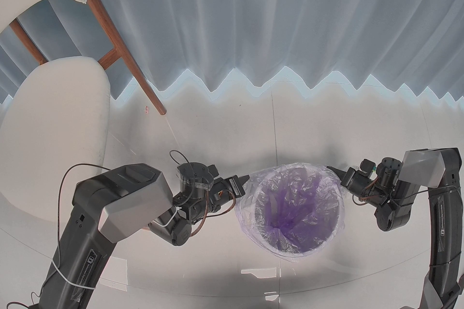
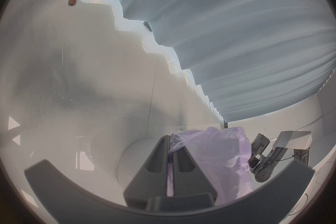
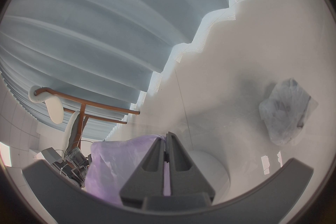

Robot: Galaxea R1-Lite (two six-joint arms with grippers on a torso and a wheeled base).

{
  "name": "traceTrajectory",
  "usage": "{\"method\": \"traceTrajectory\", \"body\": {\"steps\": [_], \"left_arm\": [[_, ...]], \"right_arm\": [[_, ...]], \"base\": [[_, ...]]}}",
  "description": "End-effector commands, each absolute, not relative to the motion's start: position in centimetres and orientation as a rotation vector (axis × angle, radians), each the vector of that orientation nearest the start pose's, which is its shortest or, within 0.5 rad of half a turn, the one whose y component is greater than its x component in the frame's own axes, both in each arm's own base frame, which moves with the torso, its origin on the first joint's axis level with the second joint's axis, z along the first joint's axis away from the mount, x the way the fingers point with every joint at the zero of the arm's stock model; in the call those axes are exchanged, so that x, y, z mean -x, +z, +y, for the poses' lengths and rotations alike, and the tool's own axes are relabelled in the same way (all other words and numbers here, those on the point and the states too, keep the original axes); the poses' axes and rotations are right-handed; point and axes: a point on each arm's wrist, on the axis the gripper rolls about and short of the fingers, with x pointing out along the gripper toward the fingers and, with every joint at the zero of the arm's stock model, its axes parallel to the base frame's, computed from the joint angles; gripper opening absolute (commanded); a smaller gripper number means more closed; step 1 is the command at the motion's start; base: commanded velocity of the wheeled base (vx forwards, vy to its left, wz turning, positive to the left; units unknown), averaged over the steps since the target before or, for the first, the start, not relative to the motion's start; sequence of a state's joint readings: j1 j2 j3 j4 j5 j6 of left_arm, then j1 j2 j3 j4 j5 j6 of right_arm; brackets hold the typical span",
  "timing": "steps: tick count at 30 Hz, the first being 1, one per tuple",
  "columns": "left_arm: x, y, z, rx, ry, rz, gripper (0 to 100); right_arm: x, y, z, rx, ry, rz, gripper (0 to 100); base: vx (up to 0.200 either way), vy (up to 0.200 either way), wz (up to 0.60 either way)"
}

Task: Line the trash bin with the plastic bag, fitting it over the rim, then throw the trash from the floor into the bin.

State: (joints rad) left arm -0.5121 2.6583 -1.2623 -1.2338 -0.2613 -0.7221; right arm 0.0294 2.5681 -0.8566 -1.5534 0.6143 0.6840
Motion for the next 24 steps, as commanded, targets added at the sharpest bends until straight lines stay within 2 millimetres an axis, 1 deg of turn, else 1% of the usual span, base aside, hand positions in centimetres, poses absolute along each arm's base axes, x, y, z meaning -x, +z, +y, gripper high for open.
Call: {"method": "traceTrajectory", "body": {"steps": [1, 2, 4, 6, 7, 9, 12, 19, 20, 23, 24], "left_arm": [[-40.8, -4.6, -23.5, 0.661, -0.670, 0.452, 0], [-40.8, -4.6, -23.5, 0.661, -0.670, 0.452, 0], [-40.8, -5.3, -23.6, 0.659, -0.667, 0.463, 0], [-40.8, -5.3, -23.6, 0.659, -0.667, 0.461, 0], [-41.0, -5.8, -23.6, 0.659, -0.663, 0.465, 0], [-41.1, -6.1, -23.6, 0.659, -0.649, 0.461, 0], [-41.4, -6.3, -23.7, 0.660, -0.628, 0.442, 0], [-41.5, -6.1, -23.8, 0.669, -0.622, 0.432, 0], [-41.5, -6.0, -23.8, 0.676, -0.620, 0.435, 0], [-41.5, -5.7, -23.9, 0.698, -0.609, 0.427, 0], [-41.5, -5.4, -24.0, 0.699, -0.600, 0.416, 0]], "right_arm": [[-39.9, -4.9, 2.5, -0.712, 0.560, 0.386, 0], [-39.9, -4.9, 2.5, -0.712, 0.560, 0.386, 0], [-39.8, -5.9, 2.5, -0.718, 0.551, 0.409, 0], [-39.8, -6.0, 2.5, -0.719, 0.551, 0.411, 0], [-39.8, -6.5, 2.5, -0.721, 0.546, 0.419, 0], [-39.9, -6.8, 2.4, -0.721, 0.537, 0.416, 0], [-40.1, -7.2, 2.4, -0.721, 0.517, 0.411, 0], [-40.1, -7.2, 2.2, -0.722, 0.508, 0.409, 0], [-40.1, -7.2, 2.2, -0.721, 0.503, 0.408, 100], [-40.0, -6.8, 2.1, -0.731, 0.475, 0.395, 100], [-40.0, -6.4, 2.0, -0.741, 0.462, 0.388, 100]], "base": [[0.000, 0.000, 0.00], [0.000, 0.000, 0.00], [0.000, 0.000, 0.00], [0.000, 0.000, 0.00], [0.000, 0.000, 0.00], [0.000, 0.000, 0.00], [0.000, 0.000, 0.00], [0.000, 0.000, 0.00], [0.000, 0.000, 0.00], [0.000, 0.000, 0.00], [0.000, 0.000, 0.00]]}}
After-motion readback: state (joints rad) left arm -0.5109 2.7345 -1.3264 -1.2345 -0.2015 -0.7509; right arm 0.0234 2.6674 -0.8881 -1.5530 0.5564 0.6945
